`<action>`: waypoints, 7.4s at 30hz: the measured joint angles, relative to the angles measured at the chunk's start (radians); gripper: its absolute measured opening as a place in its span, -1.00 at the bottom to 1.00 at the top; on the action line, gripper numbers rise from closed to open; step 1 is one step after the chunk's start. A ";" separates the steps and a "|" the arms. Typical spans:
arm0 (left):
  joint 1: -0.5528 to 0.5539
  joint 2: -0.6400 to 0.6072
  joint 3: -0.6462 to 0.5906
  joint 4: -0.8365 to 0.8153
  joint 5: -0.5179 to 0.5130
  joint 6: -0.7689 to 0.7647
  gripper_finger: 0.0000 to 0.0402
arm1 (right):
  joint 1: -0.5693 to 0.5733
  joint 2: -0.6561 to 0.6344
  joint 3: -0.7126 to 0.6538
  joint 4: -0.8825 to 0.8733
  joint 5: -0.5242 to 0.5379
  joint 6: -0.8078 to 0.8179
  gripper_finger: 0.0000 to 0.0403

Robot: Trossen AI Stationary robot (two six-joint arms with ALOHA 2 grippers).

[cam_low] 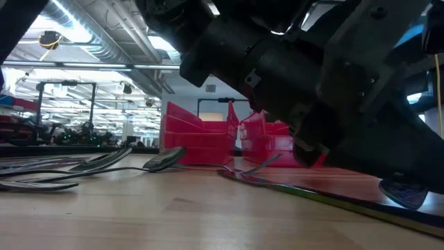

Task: Sort silverware
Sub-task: Put the purple fork into the left red bin

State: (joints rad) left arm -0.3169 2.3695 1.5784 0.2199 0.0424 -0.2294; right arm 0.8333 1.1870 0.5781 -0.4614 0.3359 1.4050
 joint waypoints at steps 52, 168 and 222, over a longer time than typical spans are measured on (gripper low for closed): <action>0.078 -0.060 0.000 0.005 0.076 -0.154 -0.97 | -0.001 0.001 0.163 -0.194 0.091 -0.107 -1.00; 0.127 -0.383 -0.020 -0.121 -0.114 0.004 -1.00 | 0.139 -0.020 0.608 -0.915 0.238 -0.014 -0.18; 0.550 -0.939 -0.824 -0.131 -0.106 -0.926 -1.00 | 0.181 -0.020 0.580 -0.922 0.397 0.030 -0.18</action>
State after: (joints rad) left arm 0.2329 1.4307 0.7544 0.0886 -0.0635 -1.1557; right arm 1.0142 1.1671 1.1579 -1.3834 0.7330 1.4349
